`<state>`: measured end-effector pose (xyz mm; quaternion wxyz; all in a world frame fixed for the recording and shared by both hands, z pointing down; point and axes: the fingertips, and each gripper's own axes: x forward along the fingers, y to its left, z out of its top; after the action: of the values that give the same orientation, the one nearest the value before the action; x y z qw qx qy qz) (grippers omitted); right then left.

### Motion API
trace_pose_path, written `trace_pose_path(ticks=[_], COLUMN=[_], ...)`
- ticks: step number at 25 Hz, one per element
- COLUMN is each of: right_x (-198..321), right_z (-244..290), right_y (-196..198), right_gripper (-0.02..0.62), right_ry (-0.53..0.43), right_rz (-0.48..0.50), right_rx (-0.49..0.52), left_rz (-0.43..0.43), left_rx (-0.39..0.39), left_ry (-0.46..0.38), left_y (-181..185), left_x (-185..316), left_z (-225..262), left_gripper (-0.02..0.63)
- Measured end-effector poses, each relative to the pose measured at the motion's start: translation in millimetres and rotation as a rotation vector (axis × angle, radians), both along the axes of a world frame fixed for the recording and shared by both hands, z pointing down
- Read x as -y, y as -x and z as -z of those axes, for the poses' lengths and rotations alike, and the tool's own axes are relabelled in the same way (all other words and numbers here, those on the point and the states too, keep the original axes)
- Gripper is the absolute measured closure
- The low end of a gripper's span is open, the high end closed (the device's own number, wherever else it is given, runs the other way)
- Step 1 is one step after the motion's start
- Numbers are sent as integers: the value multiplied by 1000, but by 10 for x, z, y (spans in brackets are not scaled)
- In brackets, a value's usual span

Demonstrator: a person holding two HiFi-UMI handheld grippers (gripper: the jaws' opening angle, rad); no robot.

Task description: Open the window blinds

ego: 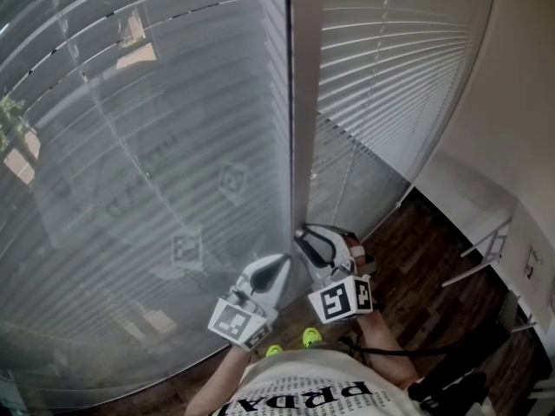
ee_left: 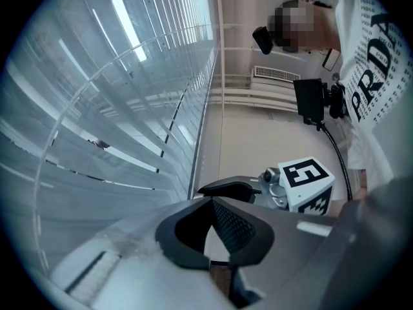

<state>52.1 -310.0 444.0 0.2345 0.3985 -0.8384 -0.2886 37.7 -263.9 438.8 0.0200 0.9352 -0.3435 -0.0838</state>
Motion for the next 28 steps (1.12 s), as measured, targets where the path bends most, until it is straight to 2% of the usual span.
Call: trace_pose_path(ticks=[8,13,19,24,28], right_x=[18,21,31,37,43], right_z=[14,33,36,69,19], right_y=[-16,-44,-52,-48,-75], right_gripper=[466,466,466,466,466], right_ry=[101,172,213,265,279], right_rz=[2,2,3,10,19], right_rx=[159,267,335,446,460], left_rz=[-6,-1,-6,-4,-2], left_rx=[-1,-7,9,14,10], left_ry=[-17,4,-14,-6,-3], left_y=[-7,-1,1,-5,-9], left_x=[1,-3,0,-1,5], left_z=[15,4,-3,-16,-3], left_gripper=[612,612,612,612,612])
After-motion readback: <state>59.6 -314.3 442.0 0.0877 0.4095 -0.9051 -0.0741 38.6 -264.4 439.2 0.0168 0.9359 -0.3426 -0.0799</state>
